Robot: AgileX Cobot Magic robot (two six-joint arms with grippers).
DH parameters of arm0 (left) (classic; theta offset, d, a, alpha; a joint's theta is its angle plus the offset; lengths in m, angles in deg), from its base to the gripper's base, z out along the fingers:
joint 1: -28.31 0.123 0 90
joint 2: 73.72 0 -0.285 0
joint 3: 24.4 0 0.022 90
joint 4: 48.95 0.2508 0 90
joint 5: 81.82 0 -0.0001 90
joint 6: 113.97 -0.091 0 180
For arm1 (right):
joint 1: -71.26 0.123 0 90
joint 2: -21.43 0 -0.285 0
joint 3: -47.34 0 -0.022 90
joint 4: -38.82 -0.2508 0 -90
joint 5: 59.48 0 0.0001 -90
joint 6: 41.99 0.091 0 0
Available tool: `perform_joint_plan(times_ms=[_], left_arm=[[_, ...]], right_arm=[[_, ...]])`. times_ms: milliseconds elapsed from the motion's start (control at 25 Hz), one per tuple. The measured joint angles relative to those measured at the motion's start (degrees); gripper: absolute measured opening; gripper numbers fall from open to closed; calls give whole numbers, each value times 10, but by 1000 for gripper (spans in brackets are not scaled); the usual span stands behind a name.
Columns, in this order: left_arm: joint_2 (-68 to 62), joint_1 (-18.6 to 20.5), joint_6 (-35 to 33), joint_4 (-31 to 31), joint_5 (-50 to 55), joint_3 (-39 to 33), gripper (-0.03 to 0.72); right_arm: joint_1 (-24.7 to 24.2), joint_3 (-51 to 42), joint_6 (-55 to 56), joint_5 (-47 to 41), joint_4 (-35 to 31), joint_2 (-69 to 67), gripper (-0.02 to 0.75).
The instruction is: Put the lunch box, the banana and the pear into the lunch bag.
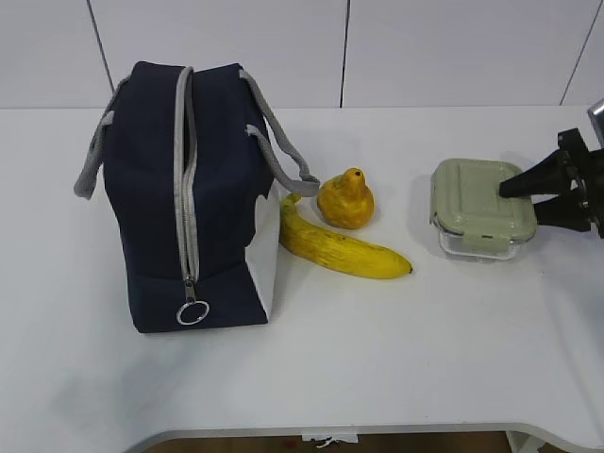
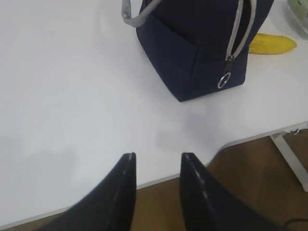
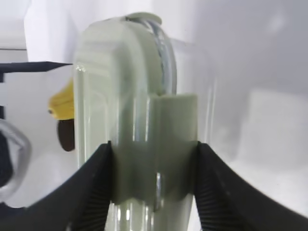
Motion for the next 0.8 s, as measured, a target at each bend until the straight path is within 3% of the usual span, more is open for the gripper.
perform_joint_plan(times_ms=[400, 440, 480, 800], left_arm=[[-183, 0, 22, -85, -29, 71, 241], [-183, 0, 22, -122, -29, 85, 251], [-265, 0, 26, -141, -48, 93, 265], [-463, 0, 27, -177, -81, 164, 369]], right_arm=[[29, 0, 70, -7, -1, 121, 372], [37, 0, 71, -8, -7, 130, 372], [45, 0, 71, -11, -11, 139, 372], [133, 48, 90, -17, -16, 156, 372]])
